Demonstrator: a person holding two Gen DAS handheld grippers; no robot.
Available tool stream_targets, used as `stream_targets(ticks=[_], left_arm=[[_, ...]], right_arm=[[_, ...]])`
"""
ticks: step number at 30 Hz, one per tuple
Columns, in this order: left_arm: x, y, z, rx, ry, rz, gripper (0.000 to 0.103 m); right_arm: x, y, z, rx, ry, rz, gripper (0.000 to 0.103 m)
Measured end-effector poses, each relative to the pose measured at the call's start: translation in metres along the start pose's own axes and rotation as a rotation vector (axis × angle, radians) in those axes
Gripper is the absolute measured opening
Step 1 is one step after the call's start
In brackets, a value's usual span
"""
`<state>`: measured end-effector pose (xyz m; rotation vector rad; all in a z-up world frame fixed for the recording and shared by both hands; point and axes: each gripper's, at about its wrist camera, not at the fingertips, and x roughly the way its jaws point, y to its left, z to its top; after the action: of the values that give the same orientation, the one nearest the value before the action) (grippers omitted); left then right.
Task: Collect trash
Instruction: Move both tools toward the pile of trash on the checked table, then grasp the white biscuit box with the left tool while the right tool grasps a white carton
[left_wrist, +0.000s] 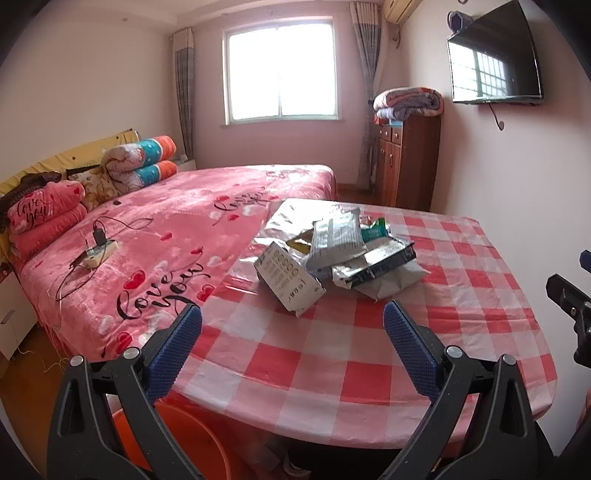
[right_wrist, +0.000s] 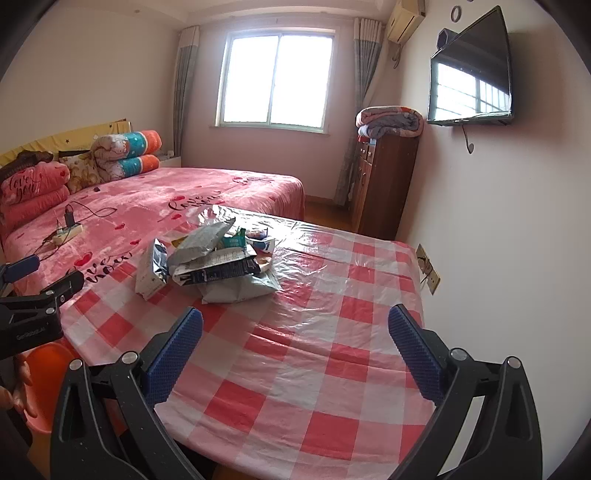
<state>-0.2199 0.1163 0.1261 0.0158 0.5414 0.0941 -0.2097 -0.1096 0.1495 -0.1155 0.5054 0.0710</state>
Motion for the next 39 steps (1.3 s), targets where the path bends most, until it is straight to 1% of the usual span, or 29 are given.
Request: stream_targets(ticks=[6,12,13,17,19,22,27,30,35,38,39], left_arm=[[0.016,-0.003,-0.003,-0.011,0.034,-0.024,0.099],[0.042,-0.011,-0.007,0.0,0.094,-0.012,0.099],[0.05,-0.011,-0.007,-0.009,0.115,-0.02,0.099],[0.069,-0.005,-0.006,-0.068,0.155,-0.058,0.099],[0.08,0.0,-0.004,-0.108,0.17,-0.082,0.099],[0.094,0.006,0.001,-0.15,0.187,-0.112,0.099],[0.128,0.019,0.01,-0.252,0.239,-0.165,0.099],[0.151,0.028,0.014,-0.312,0.265,-0.17,0.099],[0.192,0.045,0.02,-0.405,0.308,-0.174,0.098],[0.213,0.052,0.023,-0.445,0.327,-0.167,0.092],[0.217,0.053,0.024,-0.449,0.333,-0.166,0.088]], right_arm=[[0.024,-0.005,-0.005,0.014,0.036,0.006,0.099],[0.057,-0.012,-0.014,0.039,0.094,0.021,0.099],[0.064,-0.014,-0.017,0.047,0.109,0.033,0.099],[0.086,-0.019,-0.023,0.08,0.161,0.072,0.099],[0.098,-0.021,-0.026,0.104,0.192,0.108,0.099],[0.118,-0.026,-0.027,0.154,0.236,0.185,0.099],[0.145,-0.033,-0.019,0.255,0.274,0.349,0.099],[0.157,-0.035,-0.012,0.309,0.277,0.45,0.099],[0.173,-0.034,0.003,0.358,0.266,0.564,0.098],[0.186,-0.035,0.011,0.393,0.27,0.63,0.097],[0.192,-0.035,0.013,0.407,0.274,0.647,0.092]])
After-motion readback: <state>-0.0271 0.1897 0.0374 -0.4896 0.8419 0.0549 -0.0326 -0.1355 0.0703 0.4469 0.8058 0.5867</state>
